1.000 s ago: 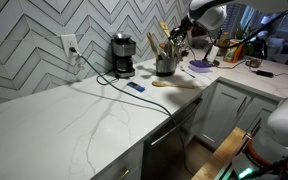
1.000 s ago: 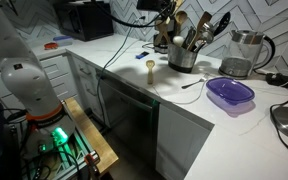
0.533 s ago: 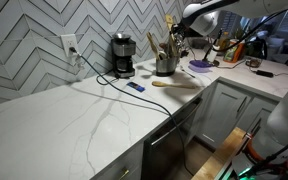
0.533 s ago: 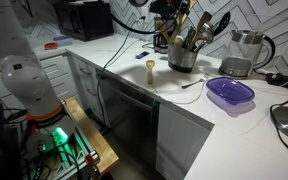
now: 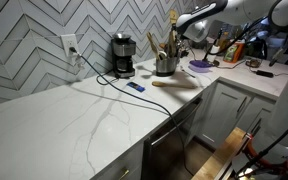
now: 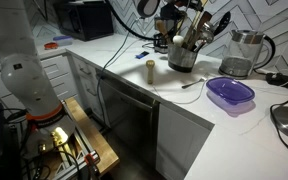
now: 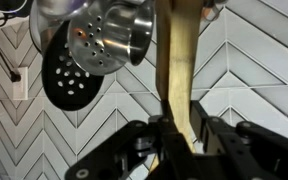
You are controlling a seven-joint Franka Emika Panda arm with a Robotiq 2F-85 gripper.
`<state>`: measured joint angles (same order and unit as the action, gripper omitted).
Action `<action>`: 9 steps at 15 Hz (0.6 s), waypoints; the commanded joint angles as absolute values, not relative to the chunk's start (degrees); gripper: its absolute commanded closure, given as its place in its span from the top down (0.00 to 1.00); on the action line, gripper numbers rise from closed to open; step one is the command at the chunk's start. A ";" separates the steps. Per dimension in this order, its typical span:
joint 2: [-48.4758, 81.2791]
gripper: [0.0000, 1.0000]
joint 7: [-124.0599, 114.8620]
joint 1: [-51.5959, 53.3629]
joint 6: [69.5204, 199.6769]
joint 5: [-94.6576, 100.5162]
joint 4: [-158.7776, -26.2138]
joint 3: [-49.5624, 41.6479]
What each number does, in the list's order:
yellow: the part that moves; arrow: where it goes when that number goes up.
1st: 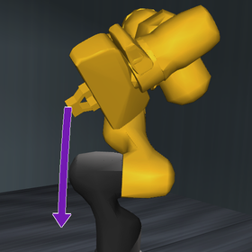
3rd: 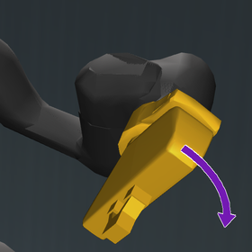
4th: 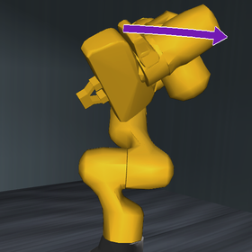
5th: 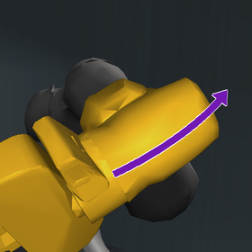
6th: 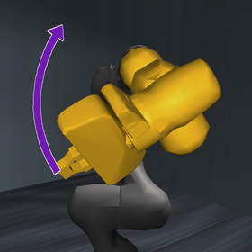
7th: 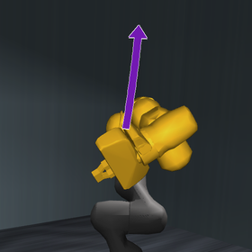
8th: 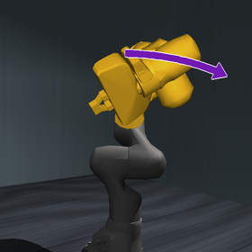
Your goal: Put the wooden spoon into the metal bucket
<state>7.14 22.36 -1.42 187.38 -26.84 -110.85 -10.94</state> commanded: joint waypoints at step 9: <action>9.80 0.06 18.99 6.83 186.93 -24.11 -113.29 -21.90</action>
